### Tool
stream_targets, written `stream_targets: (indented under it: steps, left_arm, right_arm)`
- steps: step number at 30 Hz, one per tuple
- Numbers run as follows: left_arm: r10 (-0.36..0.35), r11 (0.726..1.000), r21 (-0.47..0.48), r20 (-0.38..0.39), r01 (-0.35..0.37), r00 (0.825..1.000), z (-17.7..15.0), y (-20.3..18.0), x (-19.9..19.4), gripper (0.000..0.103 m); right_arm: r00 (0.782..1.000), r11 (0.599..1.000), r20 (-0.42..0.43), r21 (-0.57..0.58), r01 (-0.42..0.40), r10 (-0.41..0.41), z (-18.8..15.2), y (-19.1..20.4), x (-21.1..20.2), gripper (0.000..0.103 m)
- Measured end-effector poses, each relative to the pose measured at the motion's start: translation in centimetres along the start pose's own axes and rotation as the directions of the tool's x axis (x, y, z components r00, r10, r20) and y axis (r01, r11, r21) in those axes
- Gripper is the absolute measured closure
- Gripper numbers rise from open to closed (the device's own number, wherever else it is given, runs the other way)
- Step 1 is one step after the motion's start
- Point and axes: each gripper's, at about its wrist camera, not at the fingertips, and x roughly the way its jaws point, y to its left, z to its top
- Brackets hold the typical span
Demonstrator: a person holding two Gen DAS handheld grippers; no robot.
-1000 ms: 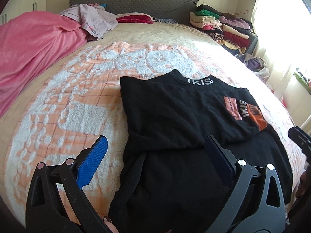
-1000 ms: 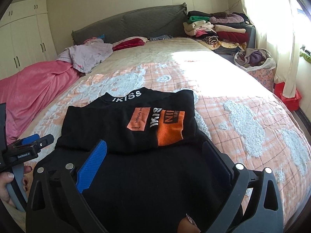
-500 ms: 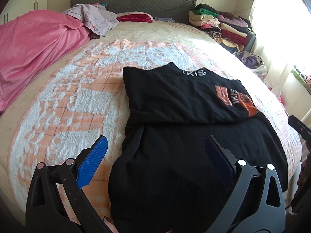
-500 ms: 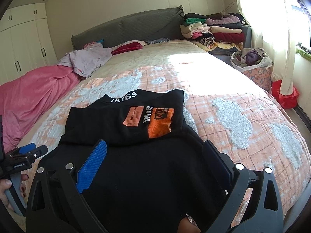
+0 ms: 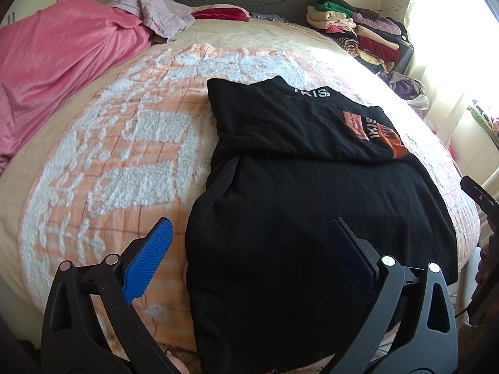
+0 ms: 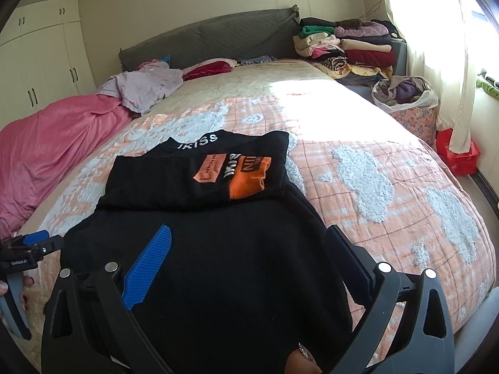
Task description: Fold small clothes
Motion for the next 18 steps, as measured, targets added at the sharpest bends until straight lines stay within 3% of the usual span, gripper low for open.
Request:
stream_targets:
  steps: [9, 18]
  left_arm:
    - [0.017, 0.999, -0.05, -0.051, -0.019, 0.999, -1.8, 1.8, -0.9, 0.01]
    - [-0.017, 0.992, -0.124, -0.144, -0.001, 0.989, -4.3, 4.4, -0.5, 0.01]
  right_arm:
    - [0.998, 1.0, -0.053, -0.001, 0.013, -0.013, -2.0, -1.2, 0.2, 0.005]
    - [0.996, 1.0, -0.089, -0.005, 0.002, -0.002, -3.5, -1.7, 0.2, 0.005]
